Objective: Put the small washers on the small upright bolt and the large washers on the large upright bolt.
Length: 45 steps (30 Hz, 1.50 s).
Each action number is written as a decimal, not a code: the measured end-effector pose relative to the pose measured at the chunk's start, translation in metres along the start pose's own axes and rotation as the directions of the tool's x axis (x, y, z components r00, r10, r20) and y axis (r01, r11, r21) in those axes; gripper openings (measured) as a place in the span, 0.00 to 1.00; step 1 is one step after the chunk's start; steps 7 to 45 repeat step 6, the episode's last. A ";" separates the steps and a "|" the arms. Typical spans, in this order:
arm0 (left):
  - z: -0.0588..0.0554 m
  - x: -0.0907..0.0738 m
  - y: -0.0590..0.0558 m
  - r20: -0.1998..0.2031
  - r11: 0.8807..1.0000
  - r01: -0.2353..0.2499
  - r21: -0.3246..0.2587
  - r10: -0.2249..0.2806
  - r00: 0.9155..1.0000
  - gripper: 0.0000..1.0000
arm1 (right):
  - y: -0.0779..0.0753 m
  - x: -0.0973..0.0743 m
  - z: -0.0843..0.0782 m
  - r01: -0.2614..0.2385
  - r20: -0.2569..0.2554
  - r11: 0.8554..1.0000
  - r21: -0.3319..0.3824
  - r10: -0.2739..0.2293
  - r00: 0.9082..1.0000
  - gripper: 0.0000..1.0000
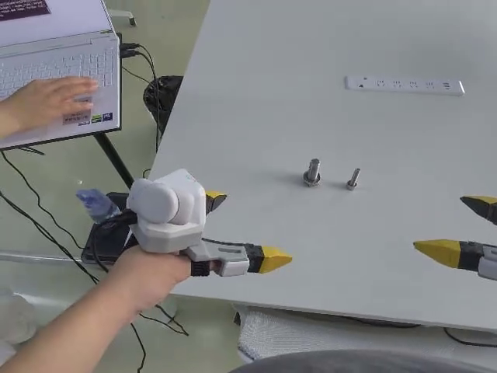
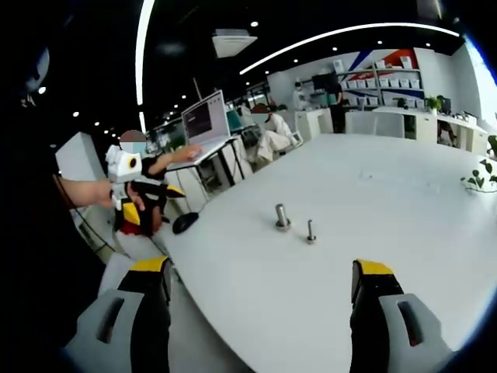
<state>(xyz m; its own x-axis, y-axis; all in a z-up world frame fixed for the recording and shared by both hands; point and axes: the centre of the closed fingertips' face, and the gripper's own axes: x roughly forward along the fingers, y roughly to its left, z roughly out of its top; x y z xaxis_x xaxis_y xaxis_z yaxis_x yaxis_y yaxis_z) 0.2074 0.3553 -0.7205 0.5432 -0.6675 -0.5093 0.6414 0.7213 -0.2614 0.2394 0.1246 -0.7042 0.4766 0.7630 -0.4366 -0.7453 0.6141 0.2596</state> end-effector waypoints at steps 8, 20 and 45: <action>-0.012 -0.001 0.000 -0.023 1.000 -0.007 0.014 0.008 1.000 0.99 | 0.004 0.002 -0.018 -0.006 -0.058 1.000 -0.016 0.005 0.998 1.00; -0.012 -0.001 0.000 -0.023 1.000 -0.007 0.014 0.008 1.000 0.99 | 0.004 0.002 -0.018 -0.006 -0.058 1.000 -0.016 0.005 0.998 1.00; -0.012 -0.001 0.000 -0.023 1.000 -0.007 0.014 0.008 1.000 0.99 | 0.004 0.002 -0.018 -0.006 -0.058 1.000 -0.016 0.005 0.998 1.00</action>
